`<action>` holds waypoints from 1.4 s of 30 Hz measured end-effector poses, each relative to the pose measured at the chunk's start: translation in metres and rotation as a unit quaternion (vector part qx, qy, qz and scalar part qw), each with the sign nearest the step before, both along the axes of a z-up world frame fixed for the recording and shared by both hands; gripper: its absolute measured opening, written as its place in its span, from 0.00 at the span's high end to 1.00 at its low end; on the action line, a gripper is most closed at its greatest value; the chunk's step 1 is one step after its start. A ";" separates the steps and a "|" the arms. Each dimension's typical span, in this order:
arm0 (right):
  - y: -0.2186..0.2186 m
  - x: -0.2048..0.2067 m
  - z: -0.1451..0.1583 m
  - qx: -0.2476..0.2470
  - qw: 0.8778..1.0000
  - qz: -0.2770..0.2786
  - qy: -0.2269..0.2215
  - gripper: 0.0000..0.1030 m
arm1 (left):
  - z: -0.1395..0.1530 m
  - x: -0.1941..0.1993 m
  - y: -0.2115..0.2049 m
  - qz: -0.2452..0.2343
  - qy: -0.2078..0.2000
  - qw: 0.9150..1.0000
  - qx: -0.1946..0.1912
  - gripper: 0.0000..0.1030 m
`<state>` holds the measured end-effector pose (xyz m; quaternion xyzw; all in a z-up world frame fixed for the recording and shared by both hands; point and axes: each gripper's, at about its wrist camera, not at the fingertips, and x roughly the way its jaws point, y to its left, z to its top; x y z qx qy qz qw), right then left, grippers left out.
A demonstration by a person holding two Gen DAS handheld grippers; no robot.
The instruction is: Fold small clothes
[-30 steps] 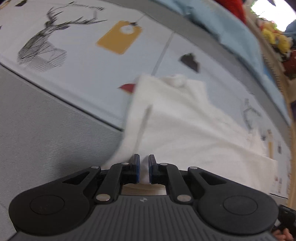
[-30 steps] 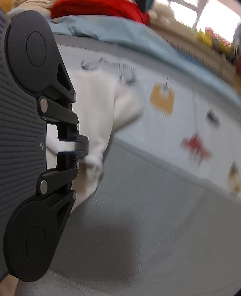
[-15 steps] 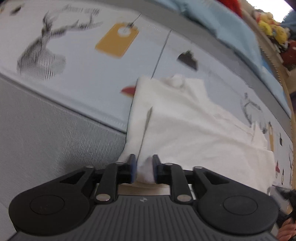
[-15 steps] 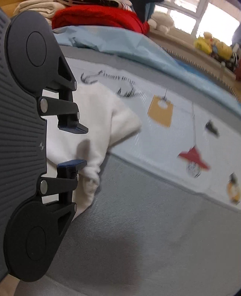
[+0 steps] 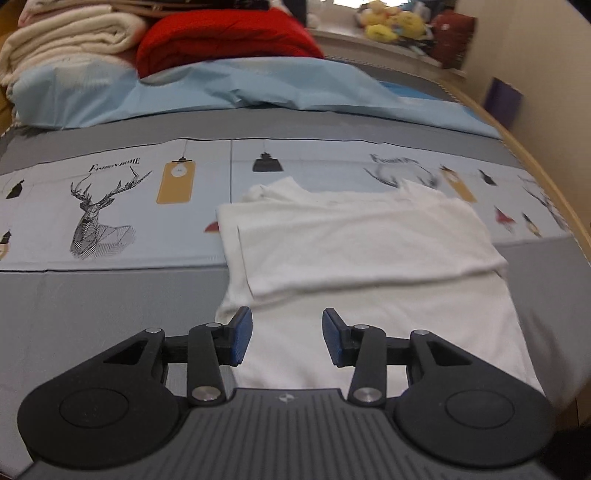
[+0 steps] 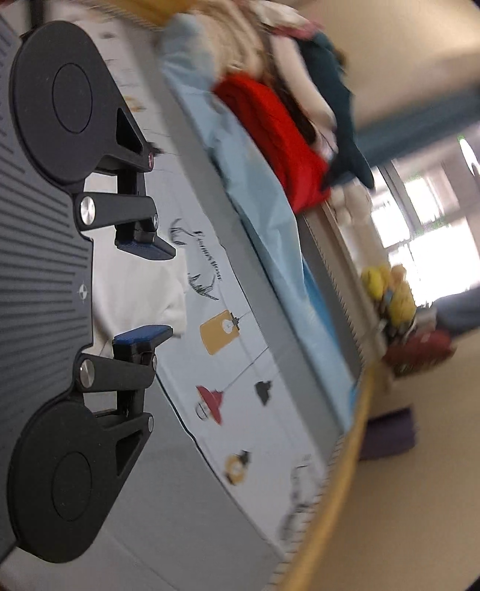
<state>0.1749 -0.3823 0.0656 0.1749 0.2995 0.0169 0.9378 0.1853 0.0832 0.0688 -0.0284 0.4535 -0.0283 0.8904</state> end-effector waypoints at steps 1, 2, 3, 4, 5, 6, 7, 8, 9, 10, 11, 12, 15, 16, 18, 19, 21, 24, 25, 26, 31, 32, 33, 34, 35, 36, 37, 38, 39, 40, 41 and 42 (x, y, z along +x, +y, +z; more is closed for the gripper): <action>-0.001 -0.014 0.004 -0.008 1.000 0.011 -0.003 0.61 | 0.004 -0.015 -0.002 -0.004 -0.001 1.000 0.001 0.55; -0.003 -0.028 0.006 -0.011 1.000 0.020 -0.003 0.61 | 0.006 -0.029 -0.005 -0.005 -0.001 1.000 0.001 0.55; -0.004 -0.040 0.006 -0.015 1.000 0.025 -0.001 0.61 | 0.008 -0.044 -0.006 -0.005 -0.003 1.000 0.001 0.58; -0.006 -0.053 0.005 -0.019 0.999 0.031 0.001 0.61 | 0.009 -0.058 -0.006 -0.004 -0.007 1.000 0.001 0.62; -0.005 -0.065 0.003 -0.019 0.999 0.034 0.005 0.61 | 0.009 -0.073 -0.007 -0.002 -0.012 1.000 0.000 0.75; -0.005 -0.078 -0.003 -0.015 0.999 0.040 0.011 0.61 | 0.005 -0.087 -0.008 -0.001 -0.015 1.000 -0.001 0.84; -0.006 -0.088 -0.009 -0.010 0.999 0.046 0.019 0.61 | -0.001 -0.098 -0.007 -0.002 -0.015 1.000 0.000 0.87; -0.005 -0.096 -0.017 -0.006 0.998 0.053 0.033 0.62 | -0.010 -0.109 -0.007 -0.001 -0.012 1.000 0.004 0.88; -0.005 -0.103 -0.025 0.001 0.997 0.058 0.049 0.70 | -0.023 -0.118 -0.005 0.003 0.003 1.000 0.011 0.89; -0.006 -0.111 -0.034 0.008 0.996 0.063 0.059 0.75 | -0.035 -0.122 -0.002 0.016 0.032 0.999 0.012 0.90; -0.006 -0.120 -0.043 0.007 0.996 0.065 0.067 0.80 | -0.043 -0.125 0.003 0.027 0.050 0.998 -0.005 0.90; -0.005 -0.123 -0.053 0.001 0.994 0.064 0.084 0.80 | -0.048 -0.128 0.008 0.029 0.059 0.997 -0.027 0.90; -0.007 -0.126 -0.075 0.014 0.991 0.048 0.126 0.80 | -0.070 -0.130 0.021 0.048 0.098 0.994 -0.032 0.89; -0.007 -0.123 -0.081 0.019 0.989 0.046 0.138 0.80 | -0.078 -0.131 0.025 0.057 0.112 0.991 -0.039 0.89; -0.008 -0.120 -0.093 0.024 0.986 0.037 0.160 0.80 | -0.093 -0.131 0.033 0.071 0.142 0.985 -0.070 0.89; -0.009 -0.119 -0.098 0.026 0.985 0.033 0.169 0.80 | -0.099 -0.131 0.034 0.075 0.152 0.982 -0.081 0.88; -0.011 -0.116 -0.110 0.028 0.981 0.020 0.192 0.80 | -0.106 -0.129 0.033 0.076 0.162 0.981 -0.081 0.85; -0.016 -0.114 -0.128 0.033 0.973 0.007 0.227 0.79 | -0.118 -0.131 0.035 0.087 0.178 0.977 -0.079 0.83; -0.017 -0.114 -0.132 0.032 0.972 0.006 0.235 0.78 | -0.122 -0.130 0.036 0.092 0.185 0.975 -0.081 0.83; -0.017 -0.112 -0.136 0.029 0.970 0.005 0.241 0.75 | -0.123 -0.129 0.036 0.093 0.188 0.974 -0.082 0.83; -0.016 -0.108 -0.151 0.020 0.963 -0.003 0.270 0.71 | -0.126 -0.127 0.038 0.103 0.193 0.972 -0.083 0.81; -0.016 -0.107 -0.153 0.019 0.962 -0.004 0.273 0.71 | -0.127 -0.126 0.038 0.104 0.195 0.972 -0.081 0.81; -0.016 -0.106 -0.154 0.017 0.961 -0.004 0.277 0.70 | -0.129 -0.125 0.038 0.102 0.198 0.972 -0.078 0.81; -0.016 -0.105 -0.156 0.015 0.960 -0.003 0.280 0.70 | -0.130 -0.124 0.036 0.101 0.201 0.972 -0.074 0.81; -0.016 -0.105 -0.157 0.012 0.959 -0.002 0.282 0.69 | -0.132 -0.123 0.036 0.101 0.203 0.971 -0.071 0.81; -0.016 -0.105 -0.158 0.009 0.959 -0.001 0.283 0.69 | -0.132 -0.123 0.035 0.101 0.204 0.971 -0.072 0.81; -0.016 -0.104 -0.158 0.008 0.958 0.000 0.285 0.69 | -0.135 -0.120 0.033 0.100 0.204 0.971 -0.072 0.81; -0.015 -0.104 -0.159 0.007 0.958 0.002 0.286 0.68 | -0.136 -0.119 0.033 0.098 0.205 0.971 -0.072 0.81; -0.015 -0.103 -0.159 0.005 0.958 0.003 0.287 0.68 | -0.138 -0.119 0.033 0.098 0.206 0.971 -0.072 0.81; -0.014 -0.103 -0.160 0.003 0.958 0.006 0.288 0.67 | -0.139 -0.119 0.034 0.098 0.206 0.971 -0.075 0.81; -0.013 -0.102 -0.160 0.000 0.957 0.008 0.288 0.66 | -0.140 -0.120 0.036 0.099 0.207 0.970 -0.077 0.81; -0.012 -0.102 -0.161 -0.002 0.957 0.010 0.289 0.64 | -0.140 -0.120 0.036 0.100 0.207 0.970 -0.079 0.81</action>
